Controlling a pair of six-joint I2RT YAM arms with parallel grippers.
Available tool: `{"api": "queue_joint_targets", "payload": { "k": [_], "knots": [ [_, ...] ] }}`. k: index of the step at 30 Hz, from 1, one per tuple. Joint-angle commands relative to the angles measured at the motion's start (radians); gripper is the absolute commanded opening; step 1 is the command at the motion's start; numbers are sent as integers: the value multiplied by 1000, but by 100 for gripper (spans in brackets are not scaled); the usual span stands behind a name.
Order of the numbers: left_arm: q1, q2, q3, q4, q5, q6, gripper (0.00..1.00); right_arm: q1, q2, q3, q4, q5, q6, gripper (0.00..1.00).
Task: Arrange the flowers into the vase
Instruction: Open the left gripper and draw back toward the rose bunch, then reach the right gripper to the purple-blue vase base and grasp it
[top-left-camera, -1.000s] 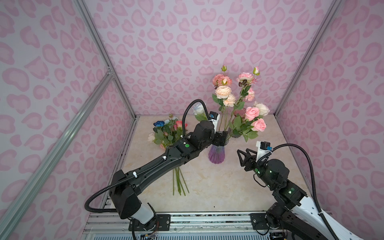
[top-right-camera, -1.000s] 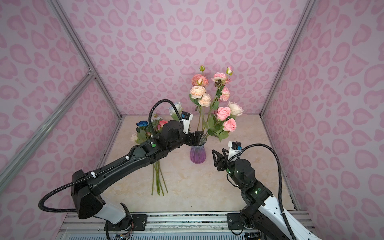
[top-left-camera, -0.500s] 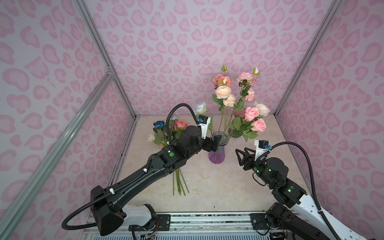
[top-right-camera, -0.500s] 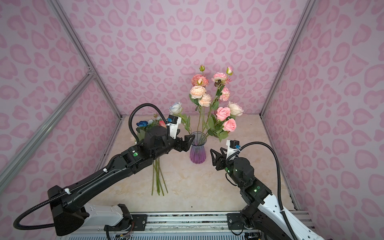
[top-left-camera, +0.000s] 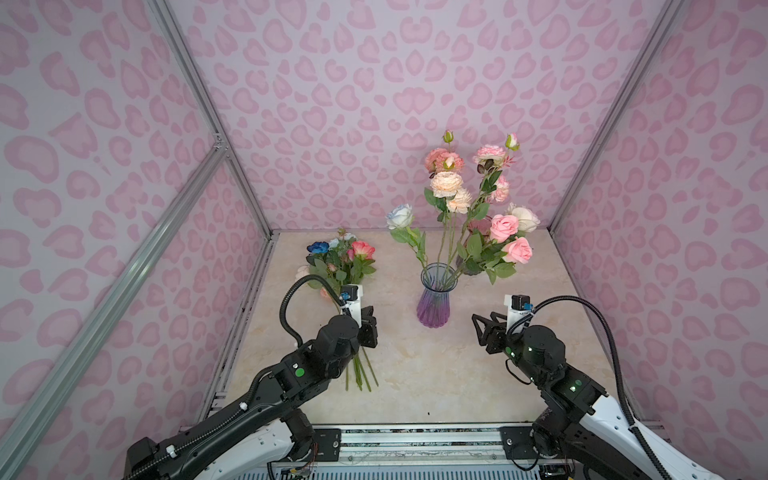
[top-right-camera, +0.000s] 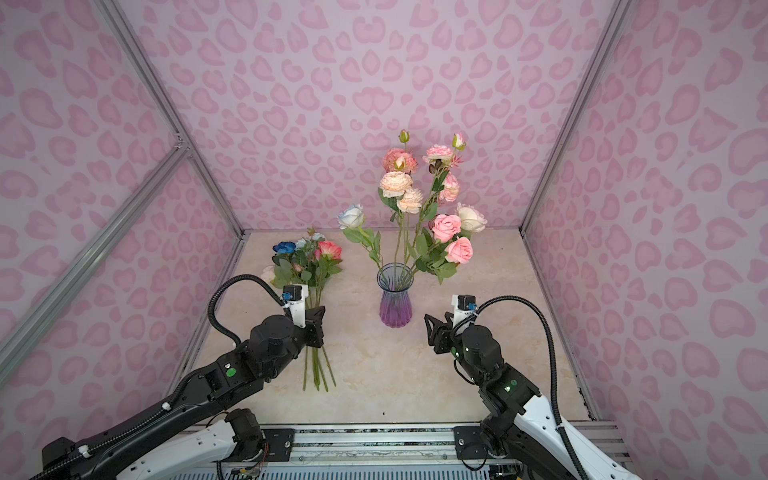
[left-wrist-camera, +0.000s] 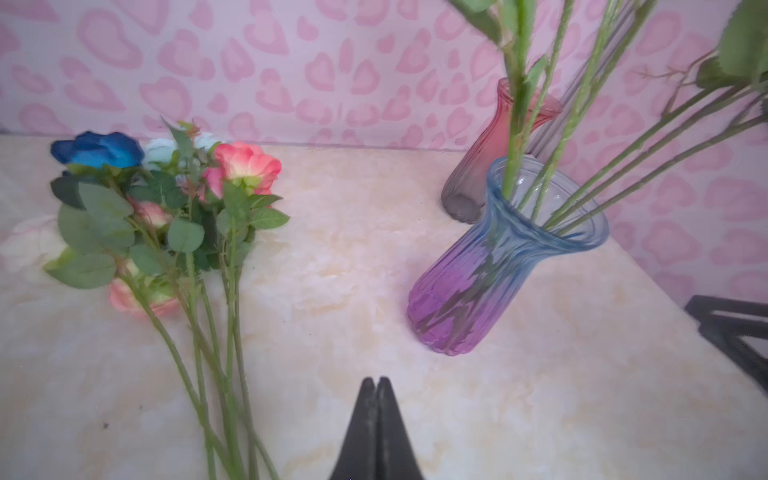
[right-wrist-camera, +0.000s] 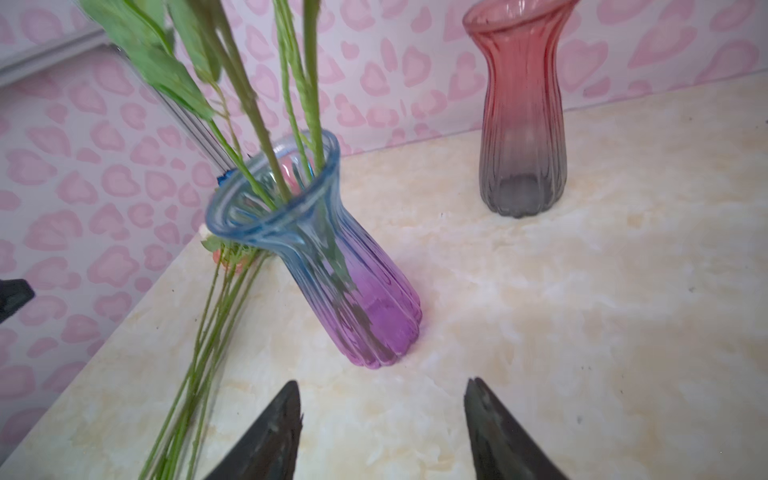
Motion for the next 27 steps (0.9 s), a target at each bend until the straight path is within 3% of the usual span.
{"api": "queue_joint_targets", "payload": {
  "k": [1, 4, 8, 14, 20, 27],
  "knots": [
    [4, -46, -60, 44, -80, -133, 3, 1, -4, -57, 27, -19, 114, 58],
    [4, -83, -89, 39, -87, -146, 3, -1, 16, -120, 110, -51, 212, 46],
    [4, -113, -97, 16, -111, -150, 3, -9, 78, -170, 193, -62, 315, 46],
    [8, -166, -114, -5, -137, -151, 3, -19, 301, -173, 341, -112, 427, 45],
    [9, -232, -120, -42, -157, -138, 3, -10, 596, -70, 454, -222, 377, 45],
    [11, -280, -122, -81, -192, -121, 3, 18, 757, -16, 516, -195, 334, 40]
  ]
}}
